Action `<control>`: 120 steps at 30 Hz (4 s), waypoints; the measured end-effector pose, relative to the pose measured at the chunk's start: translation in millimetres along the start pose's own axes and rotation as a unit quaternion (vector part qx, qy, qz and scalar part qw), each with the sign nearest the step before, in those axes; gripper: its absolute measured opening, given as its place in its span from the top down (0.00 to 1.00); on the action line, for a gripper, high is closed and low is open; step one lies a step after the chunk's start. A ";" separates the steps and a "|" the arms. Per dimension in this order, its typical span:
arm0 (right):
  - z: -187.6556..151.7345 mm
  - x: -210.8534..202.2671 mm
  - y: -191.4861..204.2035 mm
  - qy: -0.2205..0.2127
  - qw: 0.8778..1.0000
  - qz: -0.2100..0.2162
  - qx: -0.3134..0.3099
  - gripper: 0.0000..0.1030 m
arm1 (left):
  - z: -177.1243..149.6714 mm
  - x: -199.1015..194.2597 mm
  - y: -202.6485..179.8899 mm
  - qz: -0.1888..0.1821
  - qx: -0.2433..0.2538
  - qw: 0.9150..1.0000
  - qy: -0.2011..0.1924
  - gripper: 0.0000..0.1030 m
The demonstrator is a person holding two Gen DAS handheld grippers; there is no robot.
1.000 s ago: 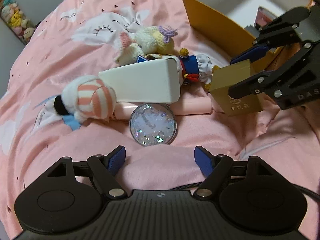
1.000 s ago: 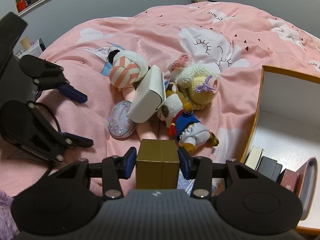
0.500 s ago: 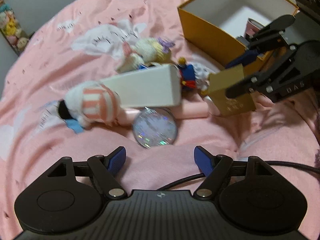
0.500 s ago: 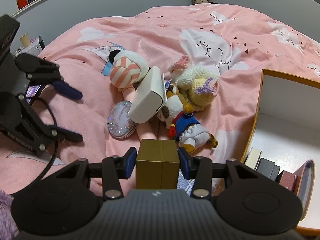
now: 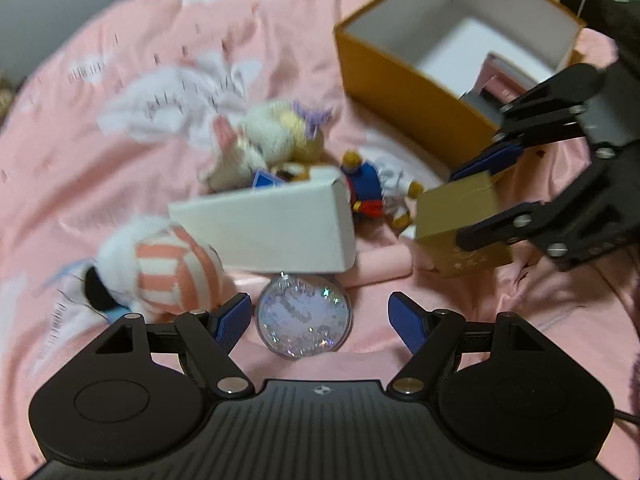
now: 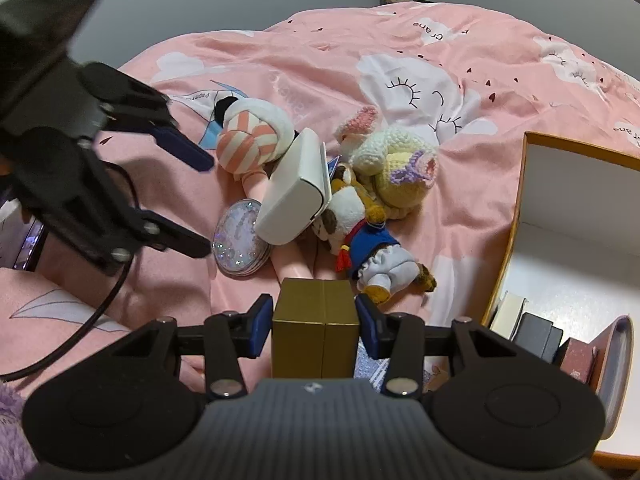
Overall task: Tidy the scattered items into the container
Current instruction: 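Lower the left gripper onto the round mirror's rim, then grasp the round mirror edge-on with the left gripper and lift it, then carry the mirror and gold box toward the shoebox with both grippers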
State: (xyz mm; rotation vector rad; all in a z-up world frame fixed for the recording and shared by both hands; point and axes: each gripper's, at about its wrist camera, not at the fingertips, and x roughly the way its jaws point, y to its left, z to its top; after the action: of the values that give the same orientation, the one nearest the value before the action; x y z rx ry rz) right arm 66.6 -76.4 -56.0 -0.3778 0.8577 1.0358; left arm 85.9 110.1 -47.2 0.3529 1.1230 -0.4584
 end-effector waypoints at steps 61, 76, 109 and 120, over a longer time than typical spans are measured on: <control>-22.2 -7.2 -11.7 0.022 0.999 -0.034 0.030 0.53 | 23.8 65.4 1.5 -0.095 0.126 0.972 0.174 0.19; -20.0 -4.5 -13.5 0.022 0.999 -0.036 0.027 0.53 | 14.8 44.8 1.5 -0.119 0.089 0.978 0.145 0.62; -45.4 1.1 -24.0 0.092 0.994 -0.013 0.062 0.54 | -7.2 20.2 -33.9 -0.052 -0.181 0.982 -0.007 0.85; -37.4 -62.3 -37.0 0.041 0.993 0.030 0.106 0.54 | 2.4 -22.2 -28.1 -0.104 -0.292 0.948 -0.073 0.85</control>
State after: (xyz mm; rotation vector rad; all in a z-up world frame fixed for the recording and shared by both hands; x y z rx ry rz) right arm 67.7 -155.3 -35.5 -0.2166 1.0475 0.9777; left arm 65.3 88.7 -27.0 -0.3170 1.1005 -0.3098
